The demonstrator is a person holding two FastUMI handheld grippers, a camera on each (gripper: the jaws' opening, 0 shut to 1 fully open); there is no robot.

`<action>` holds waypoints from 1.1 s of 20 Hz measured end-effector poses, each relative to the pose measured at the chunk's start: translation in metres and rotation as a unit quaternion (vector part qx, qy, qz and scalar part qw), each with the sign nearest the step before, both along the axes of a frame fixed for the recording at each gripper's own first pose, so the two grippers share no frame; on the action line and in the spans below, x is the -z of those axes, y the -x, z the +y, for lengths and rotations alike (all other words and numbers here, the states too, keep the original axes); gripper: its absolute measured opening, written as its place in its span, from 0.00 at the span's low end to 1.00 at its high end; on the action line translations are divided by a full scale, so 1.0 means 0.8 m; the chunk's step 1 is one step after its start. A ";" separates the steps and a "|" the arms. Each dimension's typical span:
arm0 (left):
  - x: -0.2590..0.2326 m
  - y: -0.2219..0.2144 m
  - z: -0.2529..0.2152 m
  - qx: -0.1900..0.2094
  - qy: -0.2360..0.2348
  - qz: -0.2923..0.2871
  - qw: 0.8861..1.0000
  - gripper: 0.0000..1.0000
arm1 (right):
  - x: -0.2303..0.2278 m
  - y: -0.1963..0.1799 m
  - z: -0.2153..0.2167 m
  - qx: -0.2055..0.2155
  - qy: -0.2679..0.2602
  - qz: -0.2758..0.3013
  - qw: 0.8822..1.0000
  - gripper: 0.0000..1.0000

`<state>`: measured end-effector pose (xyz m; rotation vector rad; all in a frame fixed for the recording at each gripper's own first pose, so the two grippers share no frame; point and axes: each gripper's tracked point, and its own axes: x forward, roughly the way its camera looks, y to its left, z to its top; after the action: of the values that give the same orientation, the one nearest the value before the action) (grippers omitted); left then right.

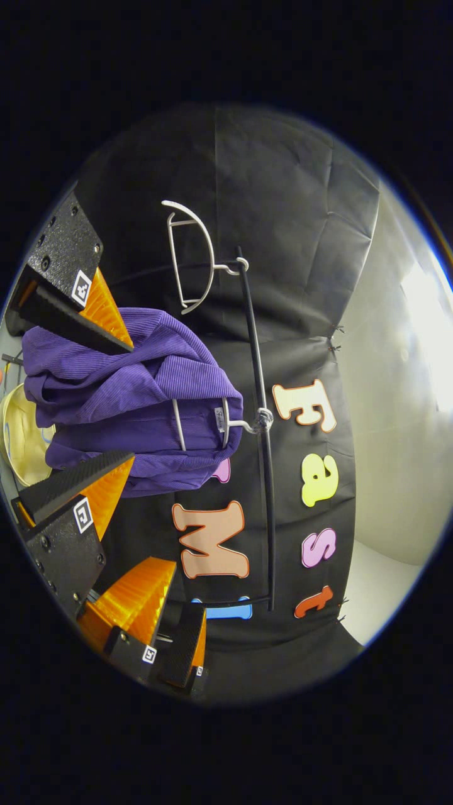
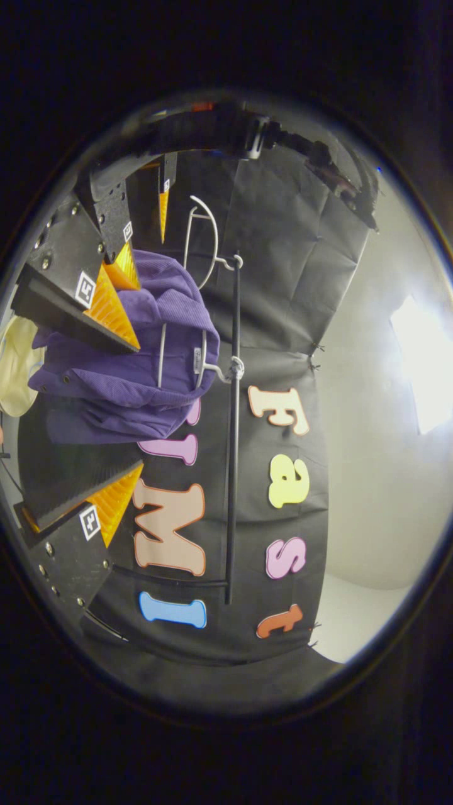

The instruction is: Grasp the clothes on the hanger with both hands and then place them into the laundry hamper below.

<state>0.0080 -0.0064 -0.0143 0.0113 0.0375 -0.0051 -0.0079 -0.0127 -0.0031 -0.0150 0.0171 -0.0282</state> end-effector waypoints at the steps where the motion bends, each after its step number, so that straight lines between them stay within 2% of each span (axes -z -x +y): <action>1: 0.006 -0.004 0.001 -0.001 -0.001 0.004 1.000 0.93 | 0.001 0.002 -0.003 0.005 0.001 0.002 1.000 0.98; 9: 0.048 -0.044 0.020 -0.037 0.000 0.037 0.999 0.95 | 0.001 0.019 -0.016 0.036 0.012 0.004 0.999 0.97; 14: 0.074 -0.078 0.048 -0.111 -0.017 0.037 0.993 0.95 | 0.001 0.026 -0.026 0.050 0.021 0.007 0.999 0.98; 22: 0.112 -0.129 0.090 -0.199 -0.058 0.044 0.977 0.97 | 0.004 0.030 -0.045 0.075 0.033 0.010 0.997 0.97</action>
<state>0.1108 0.0653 -0.1039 0.1205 0.1288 0.3973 -0.0322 -0.0489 -0.0060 -0.0799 0.0378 -0.1786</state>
